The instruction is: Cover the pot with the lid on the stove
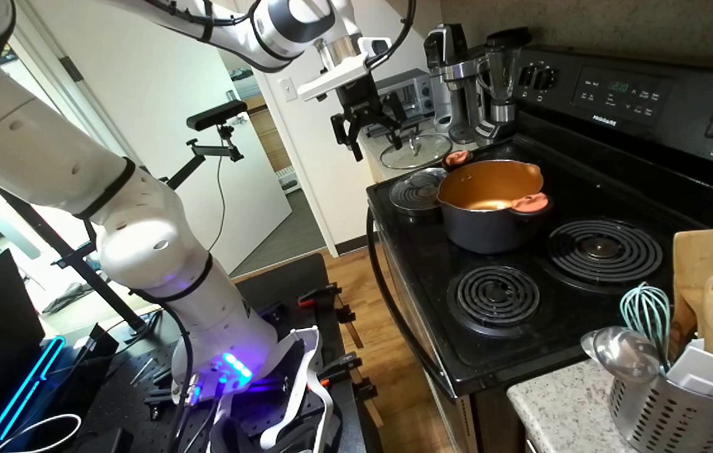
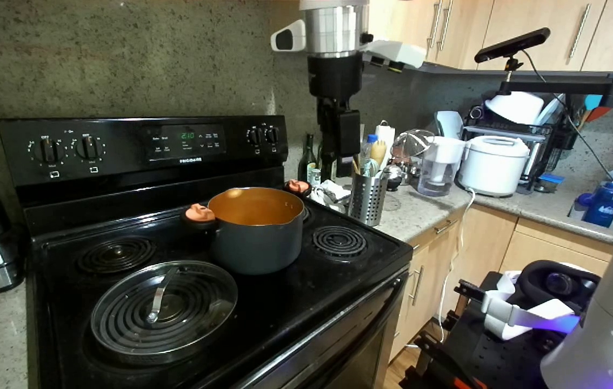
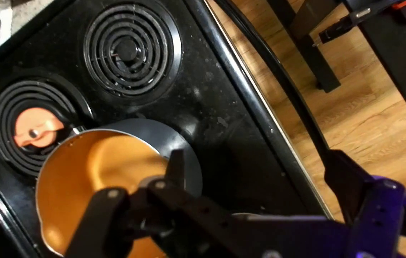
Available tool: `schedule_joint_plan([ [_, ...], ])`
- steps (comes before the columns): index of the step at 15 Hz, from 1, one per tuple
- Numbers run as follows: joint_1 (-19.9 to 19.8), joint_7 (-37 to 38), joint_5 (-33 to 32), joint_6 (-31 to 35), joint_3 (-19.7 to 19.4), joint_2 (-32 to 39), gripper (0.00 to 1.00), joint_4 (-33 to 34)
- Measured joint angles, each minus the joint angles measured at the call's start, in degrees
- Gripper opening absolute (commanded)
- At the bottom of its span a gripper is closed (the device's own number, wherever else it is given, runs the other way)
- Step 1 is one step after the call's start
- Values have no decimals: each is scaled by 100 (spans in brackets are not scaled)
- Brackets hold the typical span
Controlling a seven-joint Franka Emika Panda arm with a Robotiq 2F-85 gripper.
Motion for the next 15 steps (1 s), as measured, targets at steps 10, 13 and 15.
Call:
schedule_joint_plan([
  [10, 288, -375, 219, 11, 571, 943, 100, 563],
  [13, 256, -375, 219, 11, 556, 941, 100, 563],
  [15, 256, -375, 219, 11, 565, 949, 100, 563],
])
